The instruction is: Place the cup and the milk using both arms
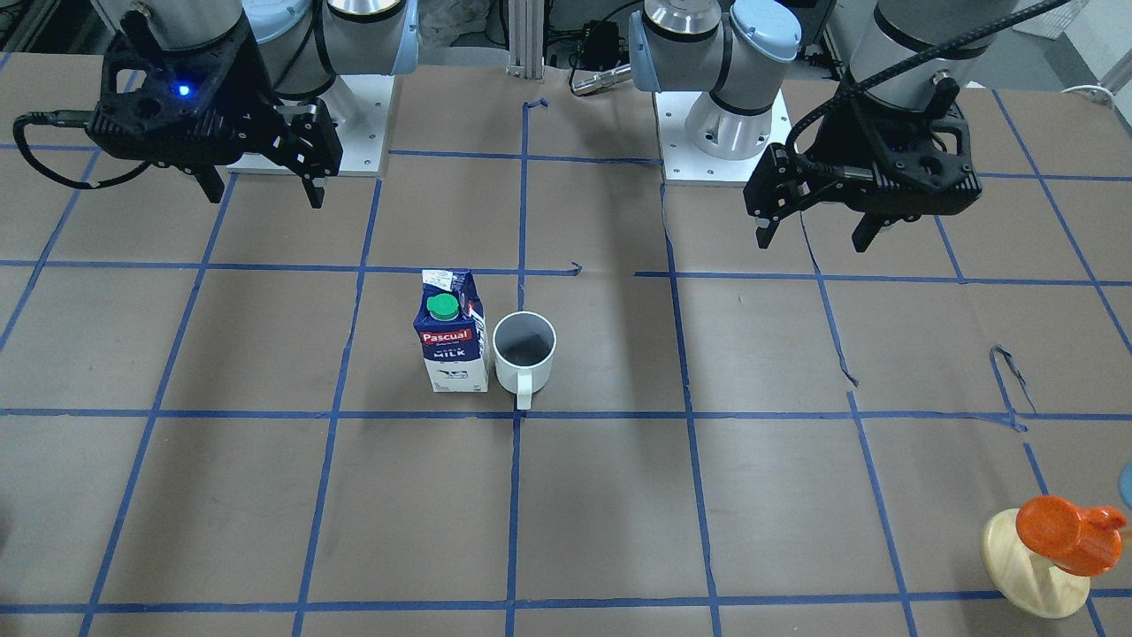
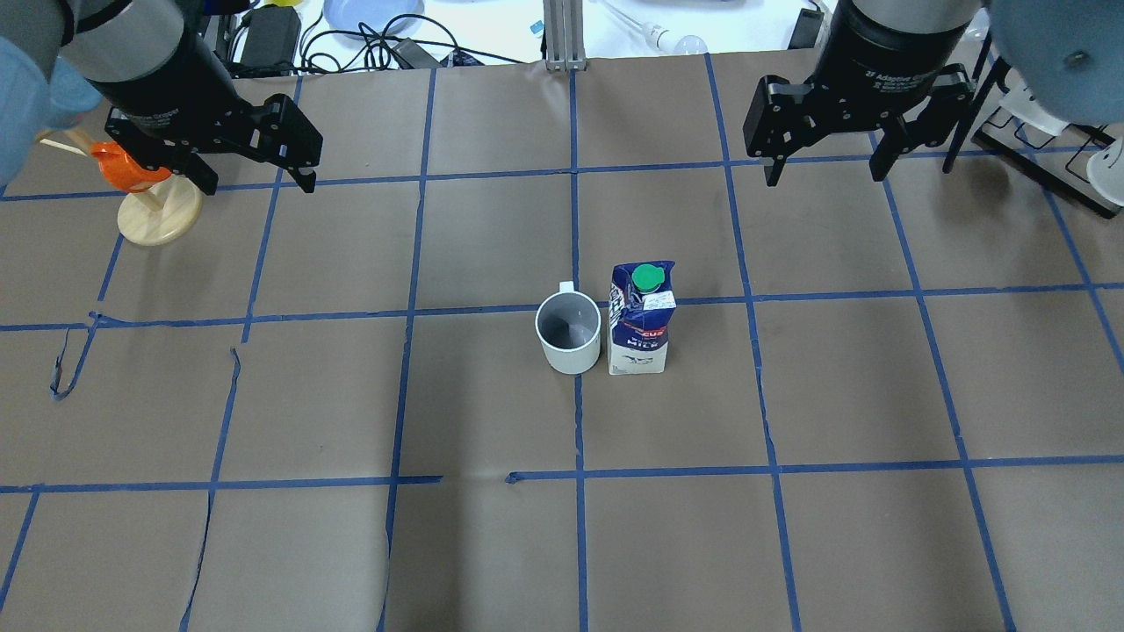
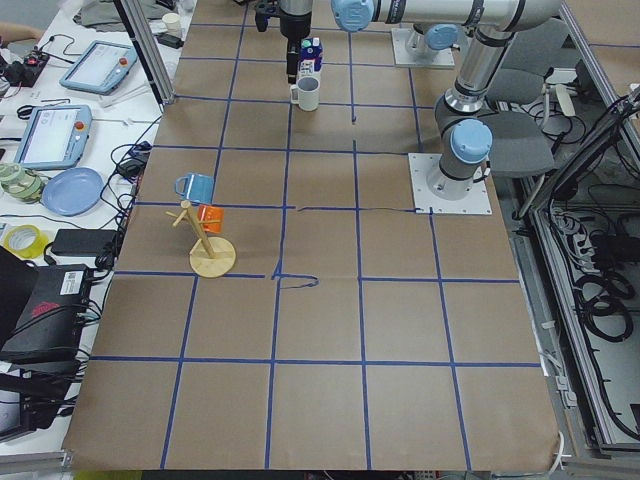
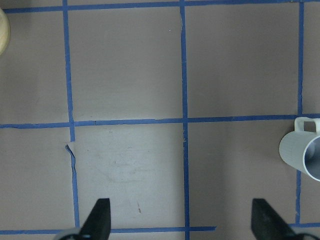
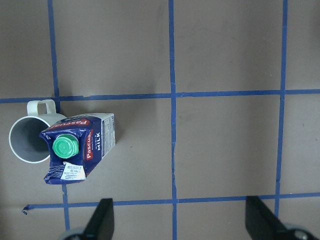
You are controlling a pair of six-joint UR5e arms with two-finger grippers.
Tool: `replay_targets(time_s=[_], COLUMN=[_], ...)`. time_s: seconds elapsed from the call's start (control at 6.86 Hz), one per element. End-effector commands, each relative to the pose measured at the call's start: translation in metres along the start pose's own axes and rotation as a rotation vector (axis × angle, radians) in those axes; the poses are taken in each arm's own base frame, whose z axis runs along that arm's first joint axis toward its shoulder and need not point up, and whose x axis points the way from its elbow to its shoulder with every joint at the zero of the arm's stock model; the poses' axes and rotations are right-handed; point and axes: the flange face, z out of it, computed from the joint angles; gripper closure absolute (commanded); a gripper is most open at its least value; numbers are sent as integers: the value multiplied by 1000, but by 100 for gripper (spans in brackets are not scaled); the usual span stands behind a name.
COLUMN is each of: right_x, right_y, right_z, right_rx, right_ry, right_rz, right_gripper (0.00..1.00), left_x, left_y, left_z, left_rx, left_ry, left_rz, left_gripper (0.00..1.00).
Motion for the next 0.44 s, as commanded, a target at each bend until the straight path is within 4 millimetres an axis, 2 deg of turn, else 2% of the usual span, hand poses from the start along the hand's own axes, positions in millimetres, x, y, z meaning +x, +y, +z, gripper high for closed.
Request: replay_targets(time_s=[0.0, 0.29], right_x=[0, 0], right_y=[-5, -4], right_z=[-4, -5], right_rx=[49, 50], right_ry=[-3, 0], right_rz=[-1, 7], right_gripper=[0, 0], left_x=[1, 1], left_y=[1, 0], left_z=[2, 5], left_rx=[-6, -9], left_ry=[1, 0], left_rz=[1, -1], left_gripper=[0, 0])
